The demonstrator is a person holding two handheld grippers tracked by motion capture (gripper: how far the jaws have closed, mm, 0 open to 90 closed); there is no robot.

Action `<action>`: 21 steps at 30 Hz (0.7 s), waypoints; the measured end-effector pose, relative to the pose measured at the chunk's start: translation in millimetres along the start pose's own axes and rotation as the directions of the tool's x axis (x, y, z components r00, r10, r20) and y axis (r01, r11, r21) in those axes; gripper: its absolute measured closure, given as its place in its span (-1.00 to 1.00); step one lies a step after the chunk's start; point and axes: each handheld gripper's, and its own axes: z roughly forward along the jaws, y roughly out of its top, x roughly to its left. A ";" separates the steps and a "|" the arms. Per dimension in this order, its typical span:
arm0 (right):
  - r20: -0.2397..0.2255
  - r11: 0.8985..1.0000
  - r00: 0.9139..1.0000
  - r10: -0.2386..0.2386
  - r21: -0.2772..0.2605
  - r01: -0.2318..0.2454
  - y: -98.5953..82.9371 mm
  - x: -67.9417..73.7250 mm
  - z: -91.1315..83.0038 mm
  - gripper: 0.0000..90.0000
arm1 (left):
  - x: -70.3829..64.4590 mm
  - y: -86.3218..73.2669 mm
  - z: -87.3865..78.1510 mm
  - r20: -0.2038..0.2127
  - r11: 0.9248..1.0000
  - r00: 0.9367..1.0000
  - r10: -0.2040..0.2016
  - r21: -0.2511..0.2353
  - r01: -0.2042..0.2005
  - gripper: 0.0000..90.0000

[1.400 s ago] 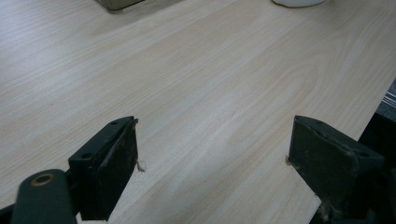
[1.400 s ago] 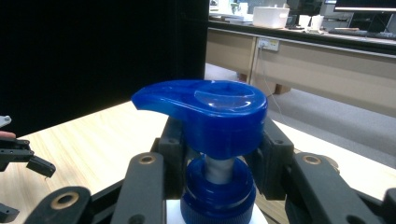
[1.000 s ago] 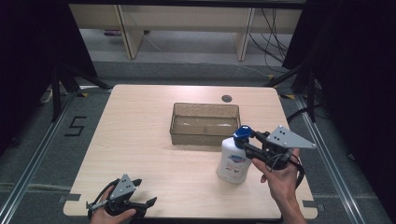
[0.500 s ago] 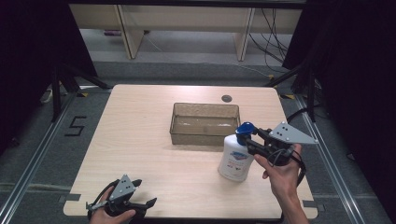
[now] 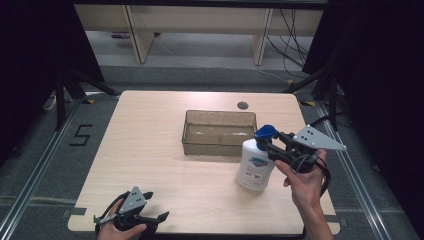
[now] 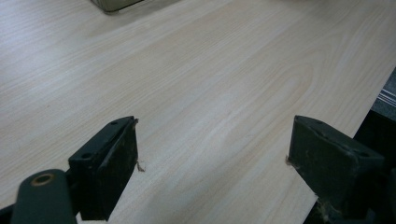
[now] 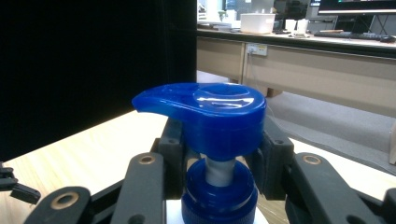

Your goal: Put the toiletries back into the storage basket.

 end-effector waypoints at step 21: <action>0.010 0.999 1.000 -0.011 -0.031 0.011 22.5 -2.3 3.4 0.36 | -1.8 0.6 2.1 0.011 1.000 1.000 -0.014 -0.017 0.014 -0.66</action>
